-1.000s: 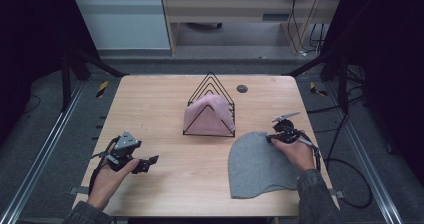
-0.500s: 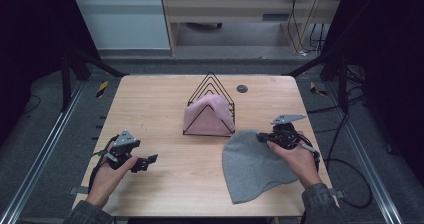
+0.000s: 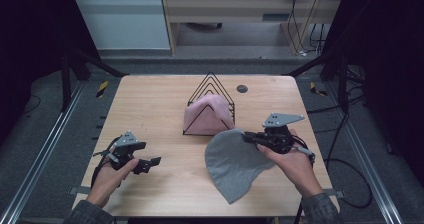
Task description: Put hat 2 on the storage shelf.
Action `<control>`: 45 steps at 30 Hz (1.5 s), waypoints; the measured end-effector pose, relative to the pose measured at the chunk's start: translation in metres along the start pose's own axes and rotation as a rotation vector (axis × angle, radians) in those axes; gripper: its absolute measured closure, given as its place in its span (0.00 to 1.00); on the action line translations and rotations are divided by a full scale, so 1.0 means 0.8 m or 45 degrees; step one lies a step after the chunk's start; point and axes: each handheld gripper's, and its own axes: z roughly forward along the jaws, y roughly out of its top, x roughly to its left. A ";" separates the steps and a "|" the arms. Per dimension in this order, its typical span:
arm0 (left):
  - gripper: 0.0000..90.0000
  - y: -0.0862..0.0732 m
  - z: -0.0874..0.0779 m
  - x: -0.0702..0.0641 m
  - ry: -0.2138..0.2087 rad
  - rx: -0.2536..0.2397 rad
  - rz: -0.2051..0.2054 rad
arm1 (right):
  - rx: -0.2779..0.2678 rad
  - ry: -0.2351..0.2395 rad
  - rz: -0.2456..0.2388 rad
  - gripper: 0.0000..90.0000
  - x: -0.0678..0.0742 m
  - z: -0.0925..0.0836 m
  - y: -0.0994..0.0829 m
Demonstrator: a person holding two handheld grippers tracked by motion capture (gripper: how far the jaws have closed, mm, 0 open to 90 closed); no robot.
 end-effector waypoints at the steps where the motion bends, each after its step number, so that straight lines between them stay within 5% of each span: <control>1: 0.10 0.000 0.000 -0.002 -0.015 0.000 0.008 | -0.002 0.008 -0.015 0.95 0.005 0.001 0.006; 15: 0.15 0.005 0.003 -0.019 -0.202 -0.060 0.052 | -0.030 0.098 -0.166 0.95 0.055 0.029 0.074; 33: 0.14 0.012 0.001 -0.029 -0.174 -0.078 0.086 | -0.041 0.146 -0.278 0.95 0.090 0.038 0.133; 45: 0.17 0.060 0.013 -0.042 -0.175 -0.097 0.166 | -0.065 0.172 -0.300 0.95 0.101 0.033 0.151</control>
